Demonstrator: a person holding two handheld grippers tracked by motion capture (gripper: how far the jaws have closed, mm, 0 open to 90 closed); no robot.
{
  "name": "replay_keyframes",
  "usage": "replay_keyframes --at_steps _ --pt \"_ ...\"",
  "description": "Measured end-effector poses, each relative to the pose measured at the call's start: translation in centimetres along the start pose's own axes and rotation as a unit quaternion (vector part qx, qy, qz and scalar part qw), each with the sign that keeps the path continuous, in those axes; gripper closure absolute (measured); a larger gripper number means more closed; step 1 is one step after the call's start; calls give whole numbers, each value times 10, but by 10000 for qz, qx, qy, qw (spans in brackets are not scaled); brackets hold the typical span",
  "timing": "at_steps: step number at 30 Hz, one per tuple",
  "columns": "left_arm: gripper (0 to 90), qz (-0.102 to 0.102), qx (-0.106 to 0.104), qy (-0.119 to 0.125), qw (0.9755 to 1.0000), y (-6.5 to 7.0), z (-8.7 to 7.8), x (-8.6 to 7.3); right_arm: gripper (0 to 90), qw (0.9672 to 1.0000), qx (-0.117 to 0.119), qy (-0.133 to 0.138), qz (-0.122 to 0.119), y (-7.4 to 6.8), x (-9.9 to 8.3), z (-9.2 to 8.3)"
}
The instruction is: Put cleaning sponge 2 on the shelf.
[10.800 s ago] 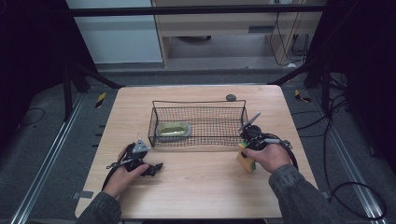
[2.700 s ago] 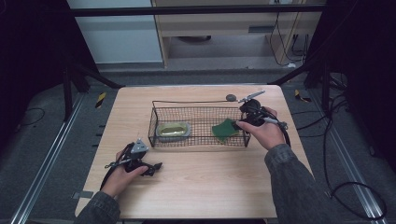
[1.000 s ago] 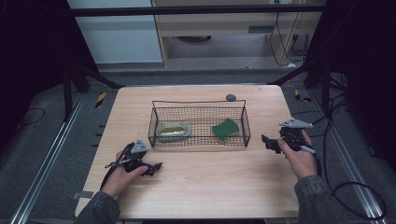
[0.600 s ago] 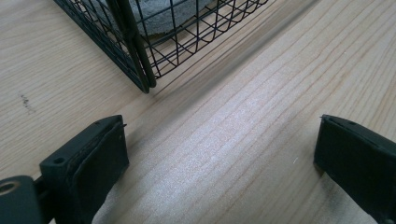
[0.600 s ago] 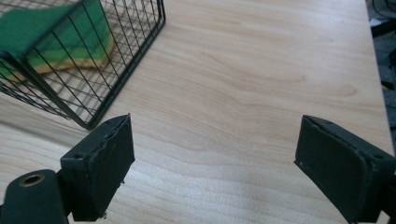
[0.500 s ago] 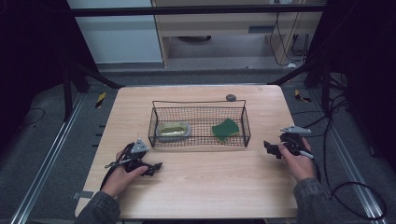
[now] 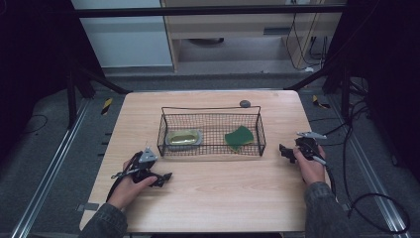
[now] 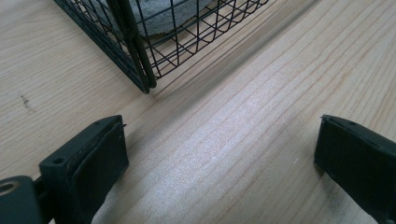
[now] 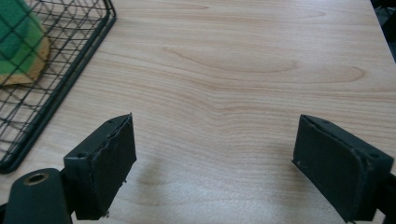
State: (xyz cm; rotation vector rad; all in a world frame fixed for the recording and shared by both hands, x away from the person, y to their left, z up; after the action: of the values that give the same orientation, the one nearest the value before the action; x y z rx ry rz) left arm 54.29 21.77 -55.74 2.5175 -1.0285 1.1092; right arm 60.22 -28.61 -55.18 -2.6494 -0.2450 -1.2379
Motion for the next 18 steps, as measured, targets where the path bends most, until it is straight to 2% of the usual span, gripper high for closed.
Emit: replay_keyframes --at_steps 3,4,6,10,14,15,16,18 --pt "14 0 0 -1 10000 0 0 0 122 9999 -44 -49 79 2 -1 3" --pt "14 -1 1 0 10000 0 0 0 121 9998 -108 70 167 4 1 3" --pt "13 -2 3 -2 10000 0 0 0 117 9996 -157 62 244 6 2 3" --pt "13 -12 1 -4 10000 0 0 0 111 9993 -155 7 331 7 1 4" --pt "13 -13 1 -4 10000 0 0 0 109 9993 -243 -87 276 7 0 5" --pt "13 -12 1 -5 10000 0 0 0 109 9992 -301 -116 215 6 0 6" --pt "13 -12 0 -5 10000 0 0 0 92 9988 -432 -237 50 2 -1 7" --pt "13 -12 1 -5 10000 0 0 0 77 9987 -449 -249 16 1 -2 8"
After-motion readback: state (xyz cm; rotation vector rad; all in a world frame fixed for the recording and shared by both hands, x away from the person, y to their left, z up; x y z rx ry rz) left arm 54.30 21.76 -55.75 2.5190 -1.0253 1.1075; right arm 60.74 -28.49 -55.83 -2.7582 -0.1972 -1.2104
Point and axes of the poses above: each handheld gripper's, and its own axes: z roughly forward along the jaws, x roughly out of its top, y roughly to its right, the point moved 7 cm from there along z, roughly forward along the jaws, and after that the axes turned 5 degrees about x, right-handed, at the moved point
